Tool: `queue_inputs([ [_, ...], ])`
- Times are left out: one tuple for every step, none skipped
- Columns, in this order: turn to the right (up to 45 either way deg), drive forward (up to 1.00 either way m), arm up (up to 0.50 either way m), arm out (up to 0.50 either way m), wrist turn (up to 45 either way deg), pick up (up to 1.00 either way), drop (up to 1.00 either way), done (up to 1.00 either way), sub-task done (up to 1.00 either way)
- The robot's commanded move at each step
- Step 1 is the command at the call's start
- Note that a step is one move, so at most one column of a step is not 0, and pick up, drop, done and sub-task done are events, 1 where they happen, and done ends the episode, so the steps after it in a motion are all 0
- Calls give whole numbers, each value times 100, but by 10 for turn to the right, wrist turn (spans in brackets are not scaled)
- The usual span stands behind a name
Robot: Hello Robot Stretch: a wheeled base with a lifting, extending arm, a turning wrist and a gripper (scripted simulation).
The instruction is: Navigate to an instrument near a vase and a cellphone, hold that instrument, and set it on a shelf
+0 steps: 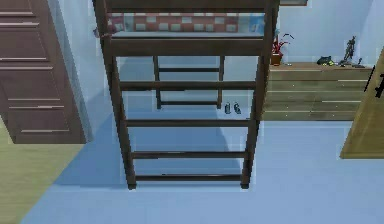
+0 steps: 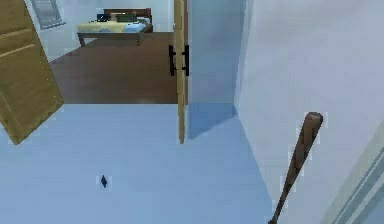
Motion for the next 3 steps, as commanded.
queue_inputs([
  [-60, 0, 0, 0, 0, 0, 0, 0, 0],
  [0, 35, 0, 0, 0, 0, 0, 0, 0],
  [-360, 0, 0, 0, 0, 0, 0, 0, 0],
])
